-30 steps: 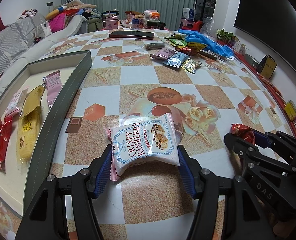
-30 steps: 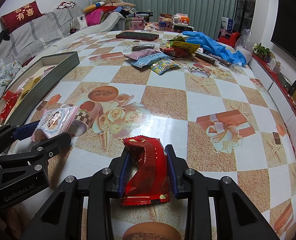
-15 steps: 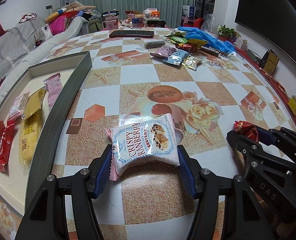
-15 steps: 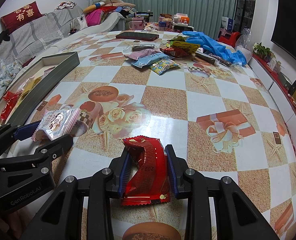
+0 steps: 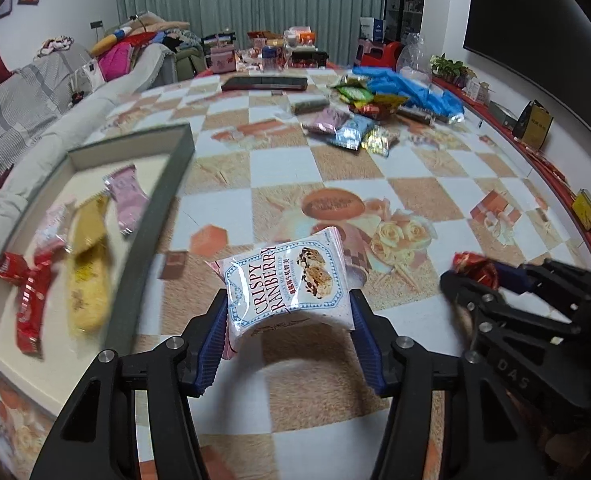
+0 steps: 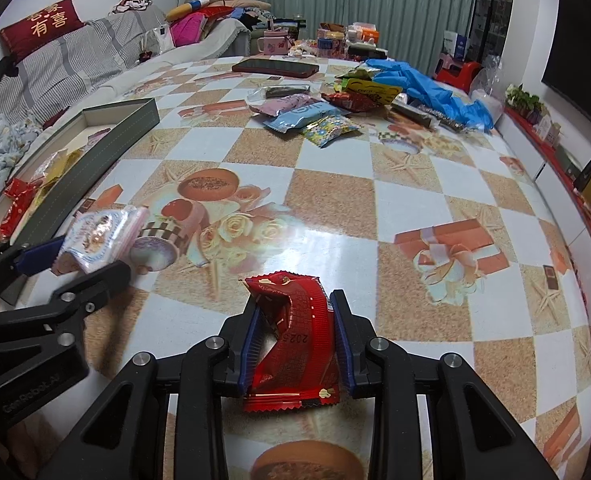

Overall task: Organize snacks
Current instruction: 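Carry the Crispy Cranberry packet and red wrapper over the tray with both grippers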

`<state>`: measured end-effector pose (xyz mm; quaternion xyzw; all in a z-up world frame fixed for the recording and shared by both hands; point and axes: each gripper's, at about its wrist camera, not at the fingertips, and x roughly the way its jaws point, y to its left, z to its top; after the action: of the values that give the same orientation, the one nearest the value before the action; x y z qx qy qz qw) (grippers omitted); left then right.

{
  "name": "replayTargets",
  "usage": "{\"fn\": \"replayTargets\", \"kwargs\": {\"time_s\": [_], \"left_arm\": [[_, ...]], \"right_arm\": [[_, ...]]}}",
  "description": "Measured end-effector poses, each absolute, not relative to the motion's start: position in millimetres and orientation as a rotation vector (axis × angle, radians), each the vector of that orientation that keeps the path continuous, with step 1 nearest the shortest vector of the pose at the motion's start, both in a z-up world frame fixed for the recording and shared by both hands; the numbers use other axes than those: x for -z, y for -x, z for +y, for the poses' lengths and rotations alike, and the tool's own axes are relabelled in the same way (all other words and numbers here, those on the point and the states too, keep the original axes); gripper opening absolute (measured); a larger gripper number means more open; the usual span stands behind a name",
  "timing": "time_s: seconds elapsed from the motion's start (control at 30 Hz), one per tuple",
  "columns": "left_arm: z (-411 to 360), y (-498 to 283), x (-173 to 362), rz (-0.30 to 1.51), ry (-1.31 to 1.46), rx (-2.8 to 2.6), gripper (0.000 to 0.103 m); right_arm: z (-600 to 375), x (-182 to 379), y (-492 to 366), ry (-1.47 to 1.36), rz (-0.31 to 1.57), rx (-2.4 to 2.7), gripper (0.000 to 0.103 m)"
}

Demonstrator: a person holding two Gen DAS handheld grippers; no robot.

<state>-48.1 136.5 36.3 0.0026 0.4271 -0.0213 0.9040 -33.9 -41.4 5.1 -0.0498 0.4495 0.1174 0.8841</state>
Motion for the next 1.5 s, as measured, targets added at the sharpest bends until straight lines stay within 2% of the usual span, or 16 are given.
{"fn": "replayTargets", "kwargs": {"time_s": [0.23,0.67,1.23,1.5], "left_arm": [[198.7,48.8,-62.7,0.876,0.094,-0.021,0.061],[291.9,60.8,-70.0,0.883,0.154,-0.169,0.061],[338.1,43.5,-67.1,0.964,0.144,-0.167,0.061],[349.0,32.4,-65.6,1.003,0.125,-0.165,0.061]], "right_arm": [[3.1,-28.3,44.8,0.116,0.916,-0.330,0.034],[88.0,-52.0,39.0,0.146,0.900,-0.486,0.034],[159.6,-72.2,-2.3,0.071,0.915,-0.589,0.034],[175.3,-63.7,-22.3,0.014,0.950,-0.592,0.034]]}}
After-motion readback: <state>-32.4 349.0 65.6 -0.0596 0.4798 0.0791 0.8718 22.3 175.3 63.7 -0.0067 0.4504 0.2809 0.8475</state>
